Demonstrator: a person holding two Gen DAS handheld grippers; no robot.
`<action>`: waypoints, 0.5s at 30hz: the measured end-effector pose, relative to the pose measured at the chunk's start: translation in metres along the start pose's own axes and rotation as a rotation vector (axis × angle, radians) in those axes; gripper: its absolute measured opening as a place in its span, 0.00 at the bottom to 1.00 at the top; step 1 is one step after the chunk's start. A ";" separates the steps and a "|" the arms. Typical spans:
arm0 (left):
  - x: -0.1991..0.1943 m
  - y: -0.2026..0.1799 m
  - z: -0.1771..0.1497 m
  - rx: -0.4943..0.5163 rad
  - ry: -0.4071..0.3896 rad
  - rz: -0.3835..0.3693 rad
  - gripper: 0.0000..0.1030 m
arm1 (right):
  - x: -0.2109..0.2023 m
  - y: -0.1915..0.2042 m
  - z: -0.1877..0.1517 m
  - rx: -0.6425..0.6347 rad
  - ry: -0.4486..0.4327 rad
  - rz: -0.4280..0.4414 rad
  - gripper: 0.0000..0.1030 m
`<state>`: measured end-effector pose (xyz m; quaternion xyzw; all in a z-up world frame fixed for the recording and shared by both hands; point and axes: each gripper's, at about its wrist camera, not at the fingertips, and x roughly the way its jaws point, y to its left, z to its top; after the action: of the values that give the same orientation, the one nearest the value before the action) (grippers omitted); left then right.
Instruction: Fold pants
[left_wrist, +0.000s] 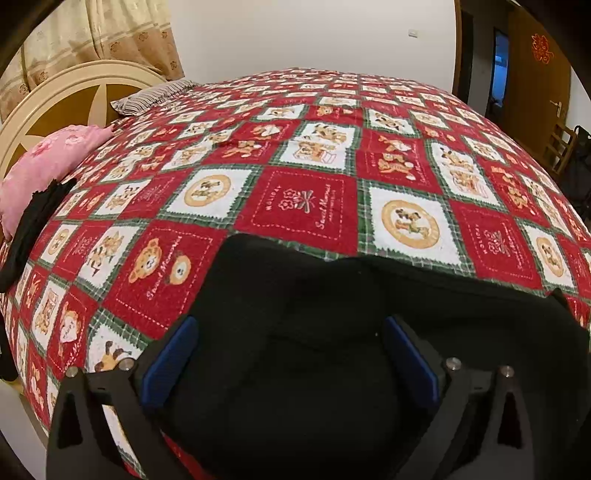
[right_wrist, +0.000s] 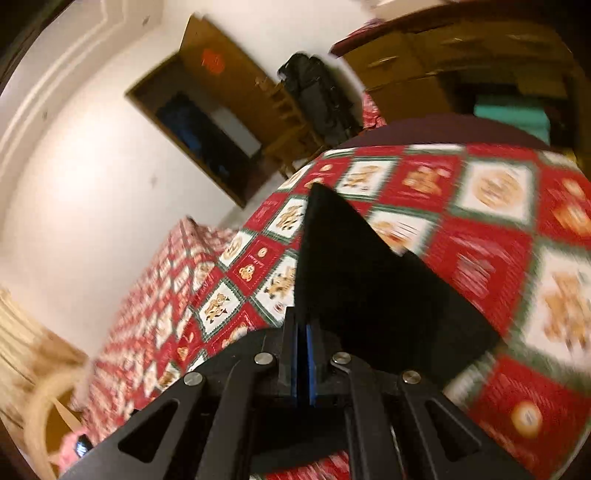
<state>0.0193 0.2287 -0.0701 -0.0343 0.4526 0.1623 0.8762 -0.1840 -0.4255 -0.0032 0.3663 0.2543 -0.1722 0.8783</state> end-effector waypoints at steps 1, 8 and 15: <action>0.000 0.001 0.000 -0.001 0.002 -0.003 1.00 | -0.006 -0.011 -0.008 0.020 -0.007 0.005 0.03; 0.002 0.002 0.005 0.007 0.016 -0.015 1.00 | -0.007 -0.056 -0.041 0.151 0.073 0.007 0.04; 0.002 0.002 0.006 0.008 0.026 -0.019 1.00 | -0.029 -0.040 -0.017 0.073 0.036 -0.184 0.08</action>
<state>0.0247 0.2322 -0.0683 -0.0374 0.4643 0.1518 0.8718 -0.2328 -0.4362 -0.0188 0.3761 0.2961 -0.2550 0.8401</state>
